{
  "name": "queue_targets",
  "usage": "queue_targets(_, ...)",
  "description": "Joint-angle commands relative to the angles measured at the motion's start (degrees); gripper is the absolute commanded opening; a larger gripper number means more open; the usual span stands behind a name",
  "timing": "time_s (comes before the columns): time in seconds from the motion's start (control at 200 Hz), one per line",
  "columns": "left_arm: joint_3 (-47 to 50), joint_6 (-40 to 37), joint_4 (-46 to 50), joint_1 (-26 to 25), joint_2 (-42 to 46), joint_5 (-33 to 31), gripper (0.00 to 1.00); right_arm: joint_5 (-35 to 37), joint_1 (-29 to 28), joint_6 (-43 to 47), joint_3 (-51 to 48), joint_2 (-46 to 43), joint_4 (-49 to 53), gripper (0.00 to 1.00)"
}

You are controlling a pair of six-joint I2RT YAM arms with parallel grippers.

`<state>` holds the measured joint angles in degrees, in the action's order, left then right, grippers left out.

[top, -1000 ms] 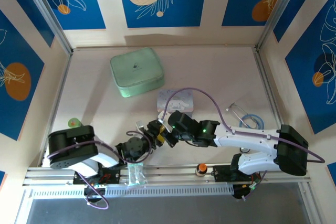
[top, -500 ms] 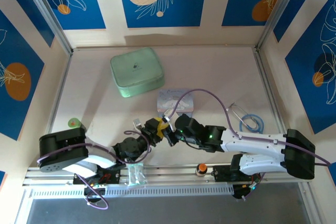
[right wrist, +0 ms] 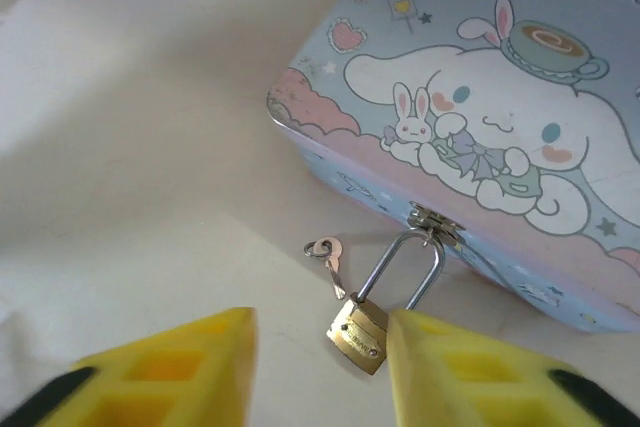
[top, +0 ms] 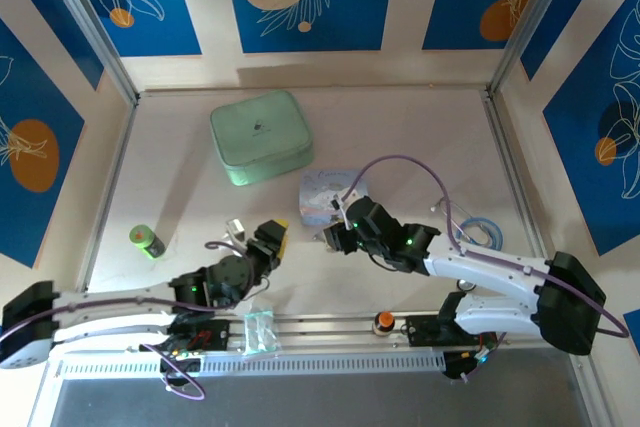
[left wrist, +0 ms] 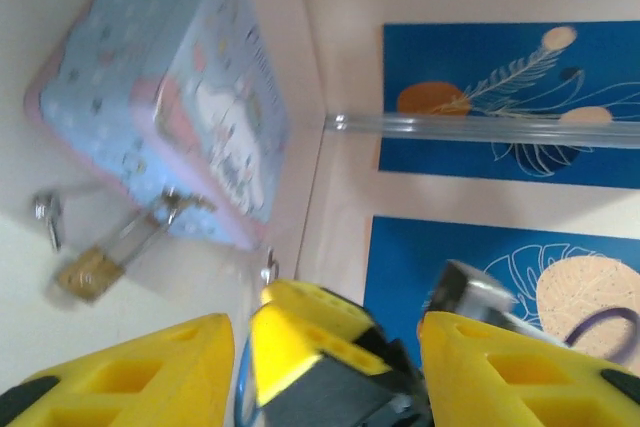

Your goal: Unlock the padlock with the key

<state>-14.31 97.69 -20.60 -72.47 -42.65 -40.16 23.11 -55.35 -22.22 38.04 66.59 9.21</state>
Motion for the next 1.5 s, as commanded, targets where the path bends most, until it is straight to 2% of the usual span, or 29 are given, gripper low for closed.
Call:
queue_targets(0.0, 1.0, -8.1, 20.2, 0.6, 7.9, -6.6, 0.53, -2.9, -0.6, 4.9, 4.6, 5.1, 1.6, 0.5)
queue_targets(0.12, -3.5, -17.2, 29.5, 0.9, 11.6, -6.2, 0.54, -5.8, -2.0, 8.3, 13.8, 15.8, 9.5, 0.53)
queue_targets(0.235, -4.0, -23.0, 27.8, 1.0, 11.6, -4.3, 0.56, -6.8, -2.1, 8.6, 23.2, 26.8, 17.5, 0.52)
queue_targets(0.39, -5.4, -26.9, 26.9, 1.2, 9.0, -1.0, 0.56, -5.3, -2.5, 8.9, 26.4, 33.8, 16.8, 0.51)
queue_targets(0.6, -6.6, -28.1, 26.1, 1.2, 5.2, 0.8, 0.56, -1.1, -2.5, 8.7, 25.2, 35.8, 14.2, 0.48)
queue_targets(1.116, -5.1, -26.8, 23.1, 1.2, 4.0, -0.3, 0.56, 1.9, -3.1, 9.7, 21.0, 38.2, 10.7, 0.41)
queue_targets(1.226, -5.4, -26.7, 22.2, 1.2, 2.9, 0.2, 0.56, 2.8, -3.6, 9.9, 21.3, 39.1, 11.4, 0.37)
queue_targets(1.356, -5.3, -26.3, 21.1, 1.2, 2.1, 0.6, 0.56, 4.5, -3.6, 8.7, 20.8, 39.0, 12.9, 0.27)
queue_targets(1.496, -4.9, -25.8, 20.2, 1.2, 1.8, 0.4, 0.56, 5.1, -4.4, 8.5, 20.9, 38.6, 14.7, 0.21)
